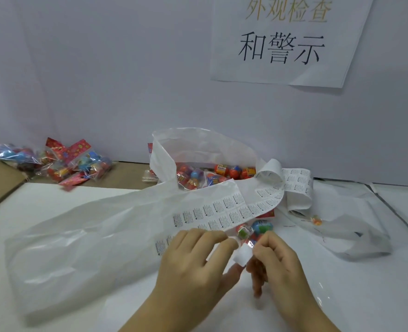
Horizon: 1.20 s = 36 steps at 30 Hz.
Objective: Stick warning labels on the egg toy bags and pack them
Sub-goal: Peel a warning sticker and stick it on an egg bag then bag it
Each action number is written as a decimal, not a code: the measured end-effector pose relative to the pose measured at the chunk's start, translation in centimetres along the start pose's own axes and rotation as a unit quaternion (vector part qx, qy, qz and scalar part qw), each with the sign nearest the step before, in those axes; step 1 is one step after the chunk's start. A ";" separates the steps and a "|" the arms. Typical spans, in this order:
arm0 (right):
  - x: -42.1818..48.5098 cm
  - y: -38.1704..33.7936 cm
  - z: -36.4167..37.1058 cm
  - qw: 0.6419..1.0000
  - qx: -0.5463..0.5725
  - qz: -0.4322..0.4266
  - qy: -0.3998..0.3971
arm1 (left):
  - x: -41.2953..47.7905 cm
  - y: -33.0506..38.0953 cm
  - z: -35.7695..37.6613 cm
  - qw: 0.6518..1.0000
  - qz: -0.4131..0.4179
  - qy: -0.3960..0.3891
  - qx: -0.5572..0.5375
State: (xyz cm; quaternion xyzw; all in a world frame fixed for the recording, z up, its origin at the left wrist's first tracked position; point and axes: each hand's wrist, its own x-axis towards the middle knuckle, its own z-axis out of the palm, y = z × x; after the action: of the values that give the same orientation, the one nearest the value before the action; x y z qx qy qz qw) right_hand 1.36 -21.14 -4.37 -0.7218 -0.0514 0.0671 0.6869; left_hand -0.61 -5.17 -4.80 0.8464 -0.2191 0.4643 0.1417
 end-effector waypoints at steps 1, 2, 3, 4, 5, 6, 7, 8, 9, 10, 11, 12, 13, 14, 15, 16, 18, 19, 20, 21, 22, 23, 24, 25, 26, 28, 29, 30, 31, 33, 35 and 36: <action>0.1 0.1 0.0 1.000 -0.002 0.006 -0.001 | -0.1 -0.1 0.1 1.000 0.009 0.002 -0.001; 0.2 0.2 0.0 1.000 -0.004 0.014 -0.003 | -0.1 -0.3 0.0 1.000 0.019 0.000 -0.002; 0.3 0.3 0.1 1.000 0.000 0.022 -0.011 | -0.2 -0.3 0.0 1.000 0.018 -0.001 0.002; 0.4 0.2 0.2 0.999 0.008 0.025 -0.020 | -0.3 -0.3 0.1 1.000 0.008 -0.003 0.000; 0.5 0.2 0.3 0.999 0.026 0.027 -0.031 | -0.4 -0.3 0.2 1.000 -0.016 -0.011 -0.019; 0.6 0.2 0.3 0.997 0.056 0.034 -0.042 | -0.3 0.0 0.2 0.996 -0.064 -0.017 -0.053; 0.7 0.3 0.3 0.994 0.091 0.042 -0.048 | -0.2 0.3 0.0 0.984 -0.142 -0.021 -0.108; 0.7 0.5 0.2 0.990 0.119 0.046 -0.053 | 0.0 0.6 -0.1 0.949 -0.252 -0.035 -0.184; 0.7 0.7 0.1 0.989 0.127 0.041 -0.057 | 0.0 0.8 -0.1 0.893 -0.362 -0.050 -0.264; 0.7 1.0 0.1 0.990 0.123 0.033 -0.058 | 0.1 0.8 0.1 0.823 -0.444 -0.064 -0.349; 0.7 1.1 0.1 0.991 0.113 0.024 -0.062 | 0.1 0.7 0.2 0.762 -0.493 -0.075 -0.412; 0.5 1.1 0.2 0.993 0.099 0.018 -0.066 | 0.1 0.6 0.4 0.725 -0.517 -0.084 -0.446; 0.5 1.0 0.4 0.994 0.087 0.013 -0.068 | 0.2 0.4 0.4 0.707 -0.523 -0.093 -0.467; 0.4 0.9 0.6 0.994 0.082 0.011 -0.069 | 0.2 0.3 0.4 0.704 -0.520 -0.104 -0.473; 0.5 0.9 0.8 0.994 0.079 0.009 -0.071 | 0.0 0.3 0.4 0.705 -0.516 -0.115 -0.474; 0.5 0.8 0.8 0.995 0.077 0.006 -0.070 | -0.2 0.2 0.4 0.706 -0.512 -0.125 -0.472; 0.6 0.8 0.9 0.996 0.071 0.000 -0.057 | -0.8 0.0 0.4 0.711 -0.507 -0.139 -0.468; 0.6 0.8 0.9 0.997 0.065 -0.001 -0.049 | -1.0 -0.1 0.4 0.713 -0.504 -0.140 -0.467; 0.5 0.9 0.9 0.997 0.059 0.001 -0.040 | -1.1 -0.2 0.3 0.716 -0.500 -0.135 -0.468; 0.5 1.0 0.9 0.998 0.059 0.002 -0.034 | -1.1 -0.3 0.3 0.717 -0.498 -0.127 -0.470; 0.4 0.9 0.9 0.998 0.062 0.005 -0.026 | -1.2 -0.4 0.2 0.720 -0.497 -0.118 -0.470; 0.4 1.1 0.9 0.998 0.063 0.005 -0.020 | -1.1 -0.5 0.3 0.723 -0.497 -0.109 -0.469; 0.3 1.1 0.9 0.998 0.065 0.006 -0.015 | -1.1 -0.6 0.3 0.725 -0.497 -0.102 -0.467; 0.2 1.1 1.0 0.998 0.067 0.002 -0.011 | -1.1 -0.5 0.3 0.725 -0.498 -0.099 -0.466; 0.2 0.9 1.0 0.998 0.068 -0.004 -0.006 | -1.1 -0.4 0.4 0.723 -0.497 -0.099 -0.469; 0.0 0.7 1.0 0.997 0.067 -0.028 0.004 | -1.1 -0.1 0.3 0.721 -0.490 -0.103 -0.479; -0.1 0.6 1.0 0.997 0.069 -0.045 0.011 | -1.1 0.1 0.3 0.723 -0.483 -0.106 -0.483; -0.1 0.7 0.9 0.995 0.073 -0.059 0.016 | -1.1 0.3 0.3 0.726 -0.476 -0.109 -0.484; -0.2 0.8 0.8 0.994 0.078 -0.071 0.018 | -1.1 0.4 0.4 0.729 -0.471 -0.112 -0.483; -0.1 0.8 0.9 0.993 0.085 -0.082 0.019 | -1.2 0.7 0.4 0.729 -0.473 -0.122 -0.479; 0.1 0.5 0.9 0.990 0.101 -0.089 0.042 | -1.3 0.8 0.5 0.724 -0.490 -0.134 -0.467; 0.3 0.4 0.6 0.987 0.109 -0.099 0.070 | -1.4 0.9 0.6 0.722 -0.501 -0.137 -0.457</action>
State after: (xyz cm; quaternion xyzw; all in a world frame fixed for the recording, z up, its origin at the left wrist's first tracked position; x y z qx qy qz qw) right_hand 1.54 -20.48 -4.76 -0.6366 -0.0669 -0.0462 0.7669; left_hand -1.25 -5.85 -6.26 0.7198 0.0338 0.0482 0.6917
